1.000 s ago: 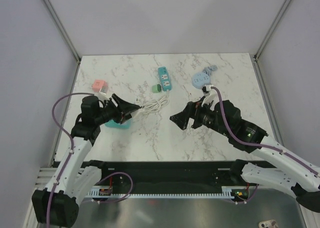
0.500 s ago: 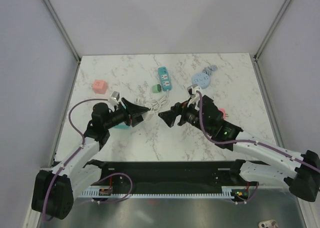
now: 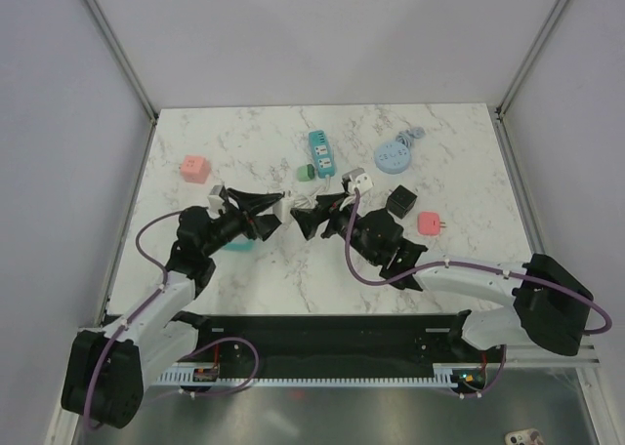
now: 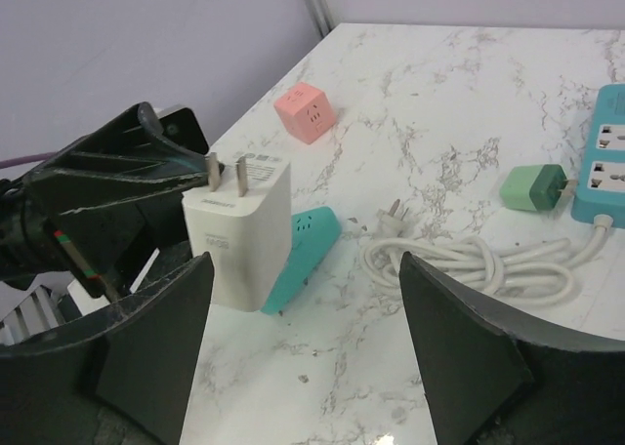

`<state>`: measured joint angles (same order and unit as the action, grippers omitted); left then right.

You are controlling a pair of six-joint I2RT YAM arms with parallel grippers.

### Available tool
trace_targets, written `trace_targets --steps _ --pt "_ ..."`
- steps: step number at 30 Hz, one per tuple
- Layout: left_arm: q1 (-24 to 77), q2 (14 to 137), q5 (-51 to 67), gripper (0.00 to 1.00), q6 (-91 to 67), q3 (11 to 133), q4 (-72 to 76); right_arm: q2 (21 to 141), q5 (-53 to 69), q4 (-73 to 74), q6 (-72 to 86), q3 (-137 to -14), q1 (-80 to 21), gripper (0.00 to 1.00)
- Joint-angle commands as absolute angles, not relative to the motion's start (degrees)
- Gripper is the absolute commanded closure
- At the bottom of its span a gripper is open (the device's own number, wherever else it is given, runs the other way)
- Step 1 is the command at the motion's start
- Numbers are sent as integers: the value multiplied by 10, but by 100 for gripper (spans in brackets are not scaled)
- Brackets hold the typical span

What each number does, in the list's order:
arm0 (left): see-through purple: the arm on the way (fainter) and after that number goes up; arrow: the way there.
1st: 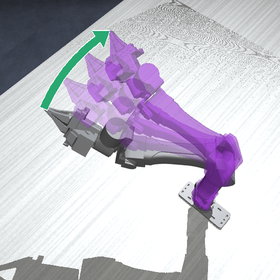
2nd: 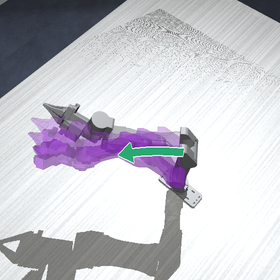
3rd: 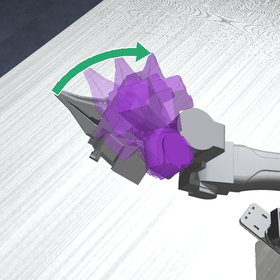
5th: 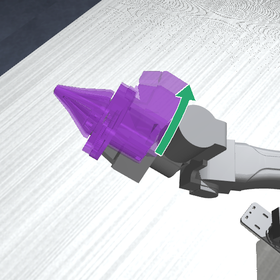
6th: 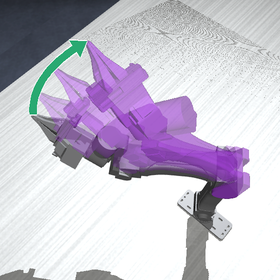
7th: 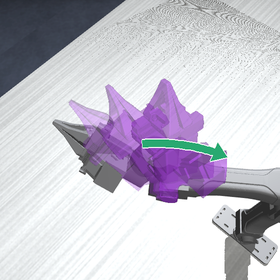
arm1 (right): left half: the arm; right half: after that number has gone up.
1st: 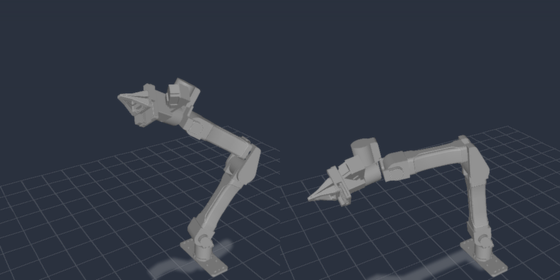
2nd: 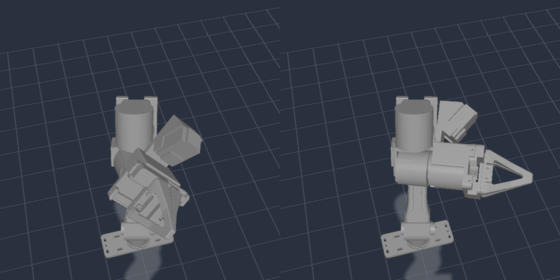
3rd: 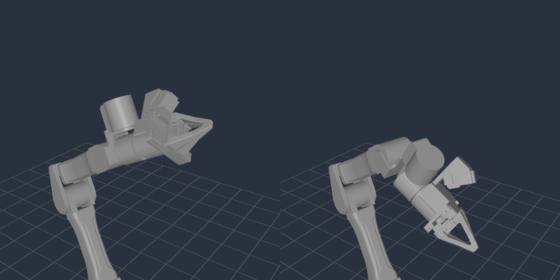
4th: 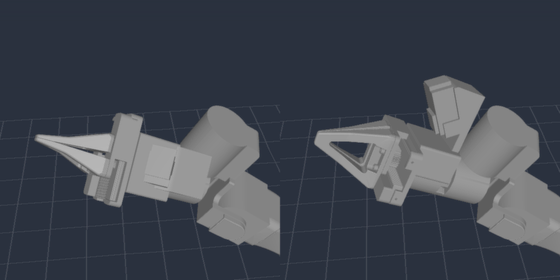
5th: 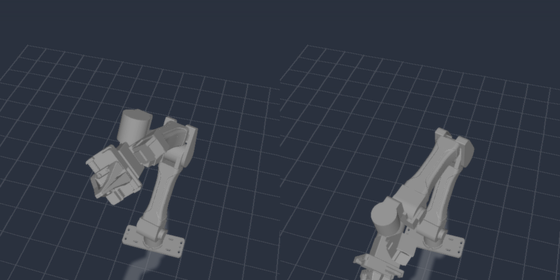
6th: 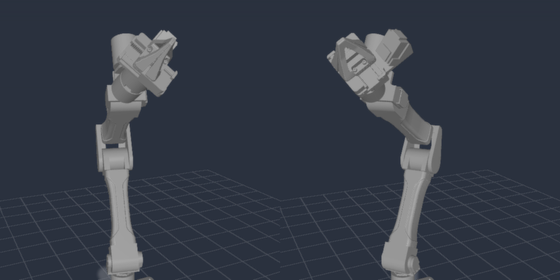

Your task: Insert the plug

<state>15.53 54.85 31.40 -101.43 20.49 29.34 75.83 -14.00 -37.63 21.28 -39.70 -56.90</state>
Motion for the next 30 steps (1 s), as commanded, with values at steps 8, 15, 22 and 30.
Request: trace_targets --steps 8,15,22,30 --pt "157 486 293 98 -1066 203 308 829 -108 -499 248 -456 -586 18" --pt "157 492 296 98 -1062 204 307 868 -123 -498 254 -477 -599 28" --pt "157 504 337 61 -1012 246 307 881 -145 -482 239 -499 -599 100" --pt "157 502 424 19 -741 365 121 780 -127 -263 216 -519 -554 100"
